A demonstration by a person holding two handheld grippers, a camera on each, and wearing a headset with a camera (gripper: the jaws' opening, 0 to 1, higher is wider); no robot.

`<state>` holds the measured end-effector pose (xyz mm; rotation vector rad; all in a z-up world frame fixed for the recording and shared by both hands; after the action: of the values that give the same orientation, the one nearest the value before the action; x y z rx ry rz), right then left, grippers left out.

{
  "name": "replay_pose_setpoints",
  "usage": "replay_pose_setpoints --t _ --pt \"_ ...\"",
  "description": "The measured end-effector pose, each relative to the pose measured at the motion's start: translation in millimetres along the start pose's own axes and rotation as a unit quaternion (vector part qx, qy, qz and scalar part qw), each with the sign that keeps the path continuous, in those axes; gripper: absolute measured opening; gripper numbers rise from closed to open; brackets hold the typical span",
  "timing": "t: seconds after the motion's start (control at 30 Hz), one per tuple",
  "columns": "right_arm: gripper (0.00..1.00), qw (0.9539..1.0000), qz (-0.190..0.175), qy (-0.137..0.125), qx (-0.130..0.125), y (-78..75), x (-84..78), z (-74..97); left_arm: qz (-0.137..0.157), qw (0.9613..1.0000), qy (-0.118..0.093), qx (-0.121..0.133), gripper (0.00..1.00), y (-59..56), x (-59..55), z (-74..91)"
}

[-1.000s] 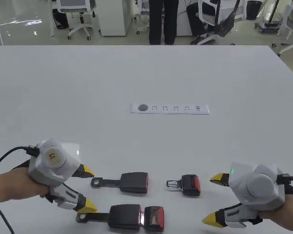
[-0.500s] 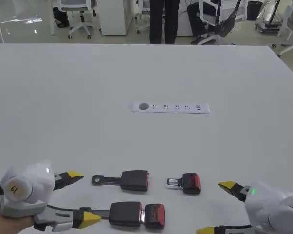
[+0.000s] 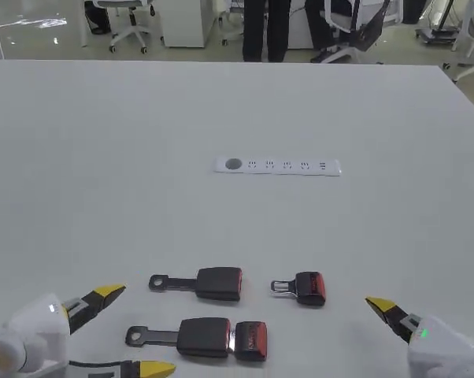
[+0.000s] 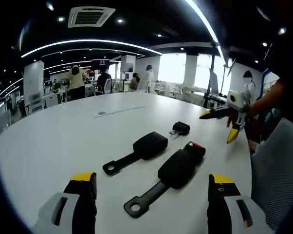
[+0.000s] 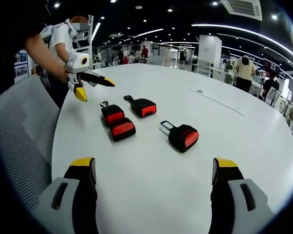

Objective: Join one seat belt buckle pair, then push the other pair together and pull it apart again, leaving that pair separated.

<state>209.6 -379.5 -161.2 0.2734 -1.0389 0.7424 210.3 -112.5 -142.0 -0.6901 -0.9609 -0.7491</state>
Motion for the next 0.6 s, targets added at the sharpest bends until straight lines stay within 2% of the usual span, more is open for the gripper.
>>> replay_pose_setpoints --t 0.13,0.27,0.4,0.6 --pt "0.99 0.9998 -0.014 -0.016 -0.001 3.0 0.5 1.3 -0.003 1.0000 0.000 -0.001 1.00 -10.3 -3.1 -3.6" --pt "1.00 0.9995 -0.014 -0.029 -0.003 4.6 0.0 2.9 -0.011 0.9997 -0.021 0.007 1.00 -8.7 -1.1 0.0" --pt "1.00 0.9990 -0.022 -0.040 -0.003 6.9 2.9 4.3 -0.013 0.9991 -0.038 0.014 1.00 -2.1 -0.3 2.7" --pt "1.00 0.9987 -0.031 -0.040 -0.002 6.6 0.1 4.5 -0.012 0.9991 -0.038 0.012 1.00 -3.7 2.4 -0.7"
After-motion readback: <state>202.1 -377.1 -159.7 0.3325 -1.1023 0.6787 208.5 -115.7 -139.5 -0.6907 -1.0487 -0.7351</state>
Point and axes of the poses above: the centre of the closed fingertips' face, and the gripper's own axes: z roughly backward along the fingers, y roughly to its left, x roughly out of its top, the point moved 2 cm from there along z, roughly backward along the fingers, and after that the axes turned 12 degrees about -x, right-handed, at the moved point
